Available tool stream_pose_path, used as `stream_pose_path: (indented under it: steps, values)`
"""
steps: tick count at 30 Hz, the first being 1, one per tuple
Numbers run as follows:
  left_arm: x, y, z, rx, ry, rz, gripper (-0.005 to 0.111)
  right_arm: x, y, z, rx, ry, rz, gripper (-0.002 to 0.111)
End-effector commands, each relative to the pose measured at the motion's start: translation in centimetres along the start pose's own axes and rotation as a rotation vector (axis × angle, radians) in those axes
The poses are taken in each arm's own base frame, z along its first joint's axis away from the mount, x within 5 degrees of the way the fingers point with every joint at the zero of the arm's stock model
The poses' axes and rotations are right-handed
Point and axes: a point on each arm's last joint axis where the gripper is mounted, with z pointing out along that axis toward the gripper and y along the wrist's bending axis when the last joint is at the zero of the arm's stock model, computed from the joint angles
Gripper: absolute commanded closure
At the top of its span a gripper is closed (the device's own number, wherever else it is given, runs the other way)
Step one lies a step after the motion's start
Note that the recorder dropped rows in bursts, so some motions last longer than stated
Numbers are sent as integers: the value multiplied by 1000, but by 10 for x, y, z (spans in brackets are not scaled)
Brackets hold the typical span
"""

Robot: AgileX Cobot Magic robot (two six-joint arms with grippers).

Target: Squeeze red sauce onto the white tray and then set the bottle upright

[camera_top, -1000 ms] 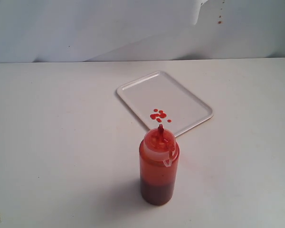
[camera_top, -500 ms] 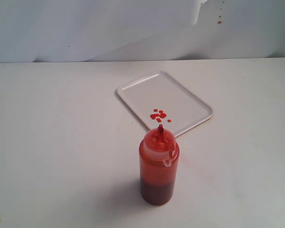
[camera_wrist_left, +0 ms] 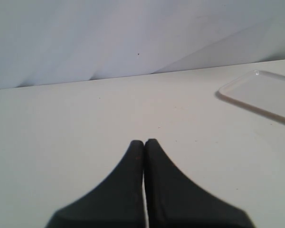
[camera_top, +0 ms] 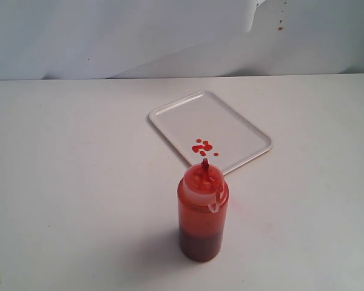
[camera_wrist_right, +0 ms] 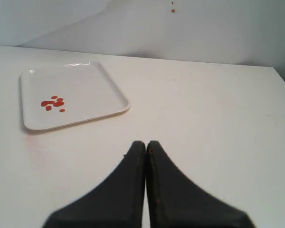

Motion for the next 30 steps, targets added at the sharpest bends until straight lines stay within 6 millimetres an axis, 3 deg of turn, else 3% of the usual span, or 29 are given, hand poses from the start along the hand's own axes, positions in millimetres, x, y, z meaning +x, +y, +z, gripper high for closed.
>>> stream_pose_path:
  steps: [1,9,30]
  values:
    - [1,0,0,-4,-9,2,107,2,0,0,3,14,-3,108]
    - [1,0,0,-4,-9,2,107,3,-7,-1,131,20,29,108]
    - [1,0,0,-4,-9,2,107,3,-7,-1,132,22,30,108]
